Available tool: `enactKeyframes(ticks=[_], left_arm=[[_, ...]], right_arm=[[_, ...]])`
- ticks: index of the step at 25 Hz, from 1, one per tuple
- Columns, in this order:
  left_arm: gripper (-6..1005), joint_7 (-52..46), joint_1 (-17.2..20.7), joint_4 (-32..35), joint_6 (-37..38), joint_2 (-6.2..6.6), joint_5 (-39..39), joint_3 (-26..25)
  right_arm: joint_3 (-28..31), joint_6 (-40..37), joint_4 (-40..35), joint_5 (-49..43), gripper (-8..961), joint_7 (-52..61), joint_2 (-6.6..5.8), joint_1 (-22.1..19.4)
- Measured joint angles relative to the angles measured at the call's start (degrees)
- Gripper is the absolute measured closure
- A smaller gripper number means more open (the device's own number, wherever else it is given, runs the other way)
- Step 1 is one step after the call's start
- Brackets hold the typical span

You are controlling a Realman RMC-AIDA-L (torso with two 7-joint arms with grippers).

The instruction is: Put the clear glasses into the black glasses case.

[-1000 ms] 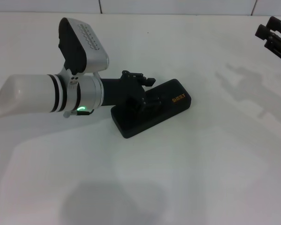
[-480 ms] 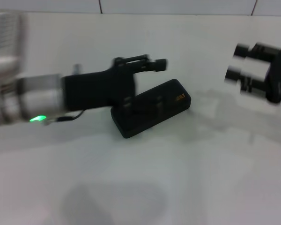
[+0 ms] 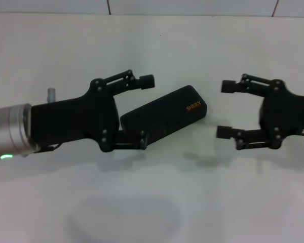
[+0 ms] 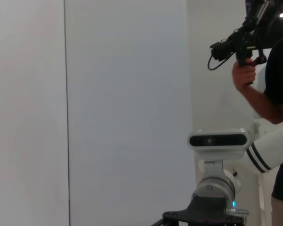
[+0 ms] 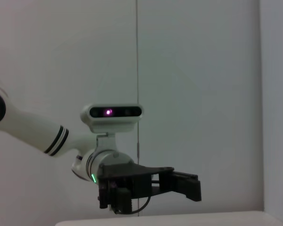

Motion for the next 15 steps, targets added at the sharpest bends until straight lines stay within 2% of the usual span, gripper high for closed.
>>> enactKeyframes(ticks=[5, 15], left_arm=[[111, 1.2, 1.0, 0.0, 0.1, 0.38, 0.9, 0.0], [111, 3.5, 3.7, 0.6, 0.4, 0.55, 2.9, 0.0]], right_arm=[[-0.4, 0.5, 1.8, -0.3, 65, -1.9, 0.38, 1.0], [-3.5, 3.1, 2.0, 0.5, 65, -3.1, 0.72, 1.8]])
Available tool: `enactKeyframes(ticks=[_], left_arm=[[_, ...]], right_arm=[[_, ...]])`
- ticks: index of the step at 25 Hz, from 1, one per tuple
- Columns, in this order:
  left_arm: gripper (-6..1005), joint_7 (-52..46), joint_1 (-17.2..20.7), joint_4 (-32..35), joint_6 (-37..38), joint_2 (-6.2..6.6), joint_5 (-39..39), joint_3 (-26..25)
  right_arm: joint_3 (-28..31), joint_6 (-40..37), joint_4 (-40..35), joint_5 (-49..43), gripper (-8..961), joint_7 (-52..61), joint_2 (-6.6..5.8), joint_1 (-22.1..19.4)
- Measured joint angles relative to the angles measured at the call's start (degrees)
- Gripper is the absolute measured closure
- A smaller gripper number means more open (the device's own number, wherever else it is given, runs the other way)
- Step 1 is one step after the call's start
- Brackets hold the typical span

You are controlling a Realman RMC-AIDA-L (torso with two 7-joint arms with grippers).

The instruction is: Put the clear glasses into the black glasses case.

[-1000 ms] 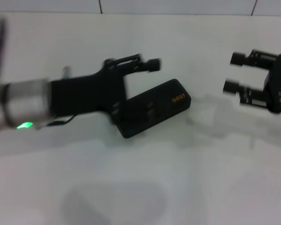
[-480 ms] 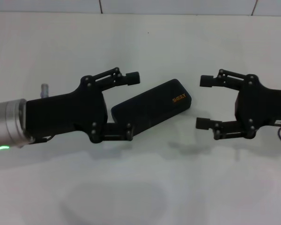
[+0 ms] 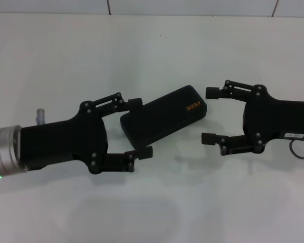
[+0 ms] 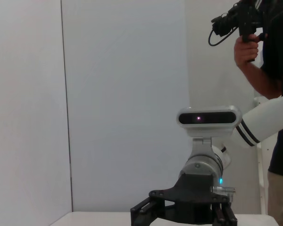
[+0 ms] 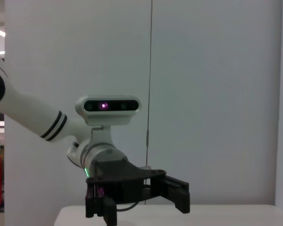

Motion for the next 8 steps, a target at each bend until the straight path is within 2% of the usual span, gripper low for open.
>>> enactKeyframes(ticks=[8], left_arm=[[111, 1.0, 1.1, -0.2, 0.1, -0.06, 0.2, 0.0]], right_arm=[[-1.3, 1.5, 0.1, 0.0, 65, -1.1, 0.08, 0.2]])
